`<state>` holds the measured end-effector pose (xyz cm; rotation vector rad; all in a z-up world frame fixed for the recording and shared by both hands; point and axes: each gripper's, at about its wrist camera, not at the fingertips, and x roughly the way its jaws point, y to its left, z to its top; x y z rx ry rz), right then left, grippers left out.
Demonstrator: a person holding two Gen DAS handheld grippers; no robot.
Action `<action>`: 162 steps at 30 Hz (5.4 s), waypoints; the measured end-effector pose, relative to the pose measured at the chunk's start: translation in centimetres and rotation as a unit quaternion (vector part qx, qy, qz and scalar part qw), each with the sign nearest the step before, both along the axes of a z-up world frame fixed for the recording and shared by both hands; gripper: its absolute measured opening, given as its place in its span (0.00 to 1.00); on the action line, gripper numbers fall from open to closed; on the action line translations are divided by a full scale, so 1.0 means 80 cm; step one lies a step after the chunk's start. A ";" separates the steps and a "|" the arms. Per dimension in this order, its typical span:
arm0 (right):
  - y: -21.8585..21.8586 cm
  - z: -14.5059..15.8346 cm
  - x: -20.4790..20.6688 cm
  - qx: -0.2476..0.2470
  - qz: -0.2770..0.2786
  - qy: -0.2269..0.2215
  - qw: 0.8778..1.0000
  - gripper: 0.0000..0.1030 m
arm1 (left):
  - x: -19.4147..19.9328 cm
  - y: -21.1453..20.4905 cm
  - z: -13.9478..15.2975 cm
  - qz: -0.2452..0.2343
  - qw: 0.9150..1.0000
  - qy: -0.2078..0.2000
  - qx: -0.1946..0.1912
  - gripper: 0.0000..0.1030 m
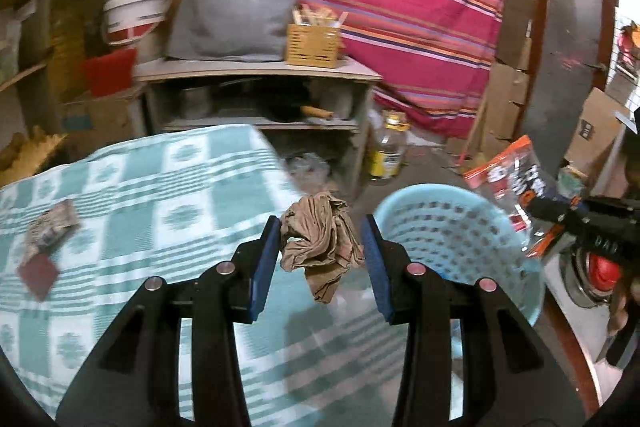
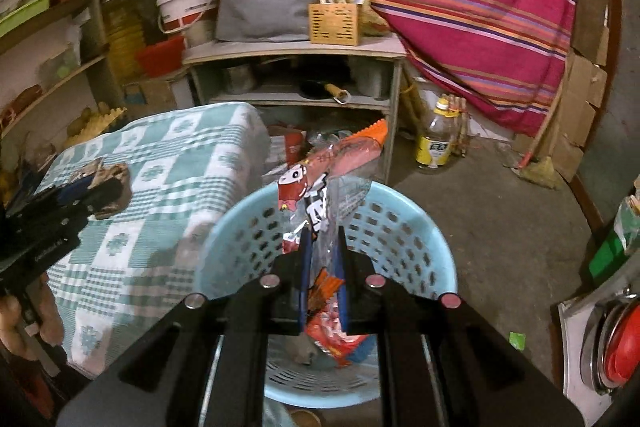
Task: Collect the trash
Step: 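Carry the stocking and snack packet in both tools over the basket, then open the left tool over the basket while the right tool releases the packet, then move both open tools back toward the table, then close the left tool on the maroon scouring pad, then grasp the printed snack wrapper with the right tool while the left tool holds the pad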
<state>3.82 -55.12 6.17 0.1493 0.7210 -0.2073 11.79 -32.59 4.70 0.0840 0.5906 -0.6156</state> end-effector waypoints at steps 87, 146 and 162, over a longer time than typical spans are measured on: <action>0.283 -0.081 0.223 -0.008 0.081 0.023 0.996 0.92 | 0.182 0.410 -0.107 0.181 0.974 0.109 0.076 0.95; 0.427 -0.062 0.234 -0.040 0.139 0.045 0.988 0.92 | 0.089 0.427 -0.060 0.054 0.993 0.089 0.060 0.88; 0.460 -0.066 0.249 -0.039 0.155 0.044 0.986 0.92 | 0.090 0.524 -0.034 0.147 0.987 0.061 0.036 0.88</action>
